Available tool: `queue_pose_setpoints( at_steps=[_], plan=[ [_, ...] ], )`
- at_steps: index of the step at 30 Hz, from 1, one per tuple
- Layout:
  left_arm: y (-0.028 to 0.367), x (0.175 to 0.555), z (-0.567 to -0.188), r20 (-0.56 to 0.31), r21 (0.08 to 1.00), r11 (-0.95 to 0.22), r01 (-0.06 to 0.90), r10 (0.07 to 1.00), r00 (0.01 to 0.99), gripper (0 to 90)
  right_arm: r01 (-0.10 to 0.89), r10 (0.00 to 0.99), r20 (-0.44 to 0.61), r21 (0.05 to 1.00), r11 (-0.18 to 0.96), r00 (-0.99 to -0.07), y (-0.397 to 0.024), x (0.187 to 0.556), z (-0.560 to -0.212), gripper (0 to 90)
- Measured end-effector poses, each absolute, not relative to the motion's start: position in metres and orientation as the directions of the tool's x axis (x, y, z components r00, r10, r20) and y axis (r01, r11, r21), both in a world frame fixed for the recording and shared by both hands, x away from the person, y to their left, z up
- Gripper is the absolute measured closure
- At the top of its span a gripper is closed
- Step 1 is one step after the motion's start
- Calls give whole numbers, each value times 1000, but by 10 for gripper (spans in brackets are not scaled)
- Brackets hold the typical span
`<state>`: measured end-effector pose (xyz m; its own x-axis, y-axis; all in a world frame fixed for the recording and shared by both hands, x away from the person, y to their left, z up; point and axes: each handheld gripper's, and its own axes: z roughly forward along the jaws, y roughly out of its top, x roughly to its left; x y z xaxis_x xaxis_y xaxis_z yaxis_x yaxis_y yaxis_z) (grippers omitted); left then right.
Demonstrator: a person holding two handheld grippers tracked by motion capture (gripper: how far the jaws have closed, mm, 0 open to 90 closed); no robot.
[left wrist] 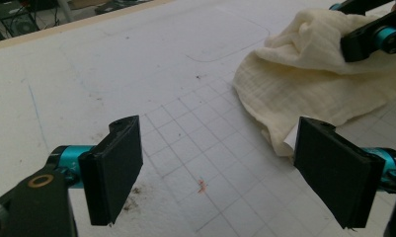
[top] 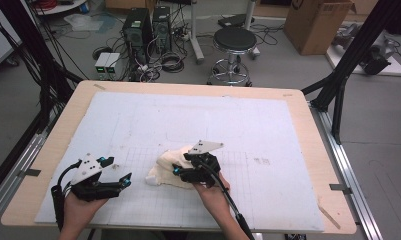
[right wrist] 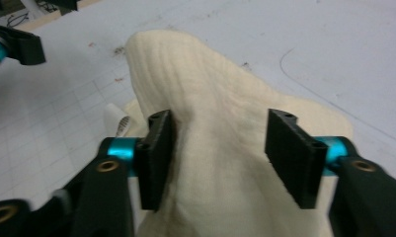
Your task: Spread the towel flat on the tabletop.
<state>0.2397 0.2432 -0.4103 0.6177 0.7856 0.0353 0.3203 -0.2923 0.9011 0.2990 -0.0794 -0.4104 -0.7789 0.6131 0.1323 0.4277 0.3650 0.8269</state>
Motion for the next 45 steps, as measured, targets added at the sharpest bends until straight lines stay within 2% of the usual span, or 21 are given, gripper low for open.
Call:
queue_pose_setpoints(
  at_steps=[6,8,13,19,21,27,33,37,42,45],
  plan=[
    [233,241,-410,37,899,-304,316,771,635,203,394,593,123,849,353,-796,-101,291,-398,342],
    [230,243,-410,25,895,-309,322,755,655,254,382,597,113,857,346,-794,-112,288,-395,342],
    [219,248,-411,15,892,-316,325,738,674,265,367,599,96,862,349,-795,-144,284,-392,346],
    [200,252,-416,42,866,-382,322,699,714,358,378,597,101,853,360,-796,-166,286,-402,418],
    [195,252,-418,46,858,-402,321,682,730,380,386,592,112,849,360,-798,-166,288,-406,455],
    [187,257,-427,54,825,-460,328,642,765,524,393,562,106,818,420,-820,-156,301,-420,586],
    [178,269,-436,29,768,-510,387,631,775,557,446,588,114,770,457,-801,-150,314,-434,610],
    [174,271,-438,39,757,-531,381,618,785,607,462,590,107,737,493,-800,-145,318,-442,653],
    [171,269,-439,52,753,-550,361,597,801,729,447,572,100,737,507,-814,-141,318,-444,770],
    [170,269,-439,55,753,-551,359,596,801,770,444,559,110,738,508,-822,-141,318,-444,847]
  ],
)
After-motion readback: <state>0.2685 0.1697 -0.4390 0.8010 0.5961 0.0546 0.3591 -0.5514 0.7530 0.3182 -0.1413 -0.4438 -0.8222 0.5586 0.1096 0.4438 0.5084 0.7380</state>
